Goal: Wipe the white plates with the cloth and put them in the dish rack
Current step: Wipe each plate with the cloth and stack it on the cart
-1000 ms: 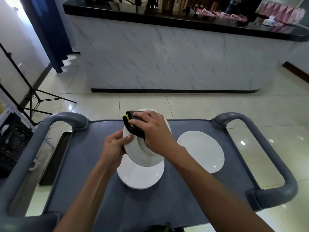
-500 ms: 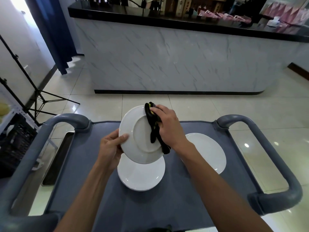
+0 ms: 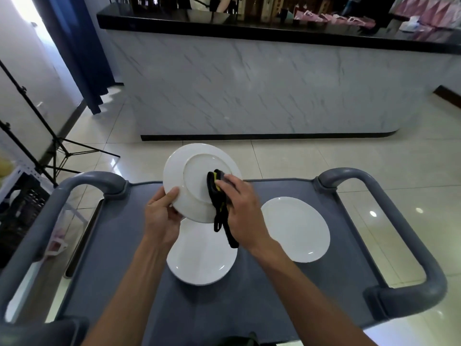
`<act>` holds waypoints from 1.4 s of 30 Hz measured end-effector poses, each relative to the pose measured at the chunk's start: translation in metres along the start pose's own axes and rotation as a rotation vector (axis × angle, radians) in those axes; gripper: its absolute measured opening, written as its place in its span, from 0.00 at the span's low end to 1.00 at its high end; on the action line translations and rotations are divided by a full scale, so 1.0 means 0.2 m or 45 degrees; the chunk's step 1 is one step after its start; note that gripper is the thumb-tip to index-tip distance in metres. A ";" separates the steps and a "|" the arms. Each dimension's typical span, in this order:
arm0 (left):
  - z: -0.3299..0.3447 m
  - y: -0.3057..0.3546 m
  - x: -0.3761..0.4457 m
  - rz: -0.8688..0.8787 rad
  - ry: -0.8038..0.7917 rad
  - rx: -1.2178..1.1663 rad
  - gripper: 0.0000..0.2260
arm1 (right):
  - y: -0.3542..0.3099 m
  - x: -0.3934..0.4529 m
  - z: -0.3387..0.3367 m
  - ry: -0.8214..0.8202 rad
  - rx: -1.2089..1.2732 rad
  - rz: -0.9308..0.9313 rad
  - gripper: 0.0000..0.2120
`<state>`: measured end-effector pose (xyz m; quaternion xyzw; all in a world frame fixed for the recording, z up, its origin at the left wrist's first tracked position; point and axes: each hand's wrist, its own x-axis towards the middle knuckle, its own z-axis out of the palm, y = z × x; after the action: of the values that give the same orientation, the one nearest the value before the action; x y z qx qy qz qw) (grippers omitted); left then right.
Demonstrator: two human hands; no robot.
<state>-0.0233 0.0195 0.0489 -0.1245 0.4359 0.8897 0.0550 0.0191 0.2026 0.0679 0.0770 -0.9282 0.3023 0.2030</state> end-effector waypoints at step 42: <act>0.90 -0.88 -0.32 1.420 -0.592 2.093 0.13 | 1.10 -0.47 -0.96 0.186 0.002 0.346 0.21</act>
<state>0.0437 0.2703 0.0379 0.3484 0.8863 0.2160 -0.2154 0.1093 0.4967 0.0528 -0.0715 -0.9126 0.3325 0.2270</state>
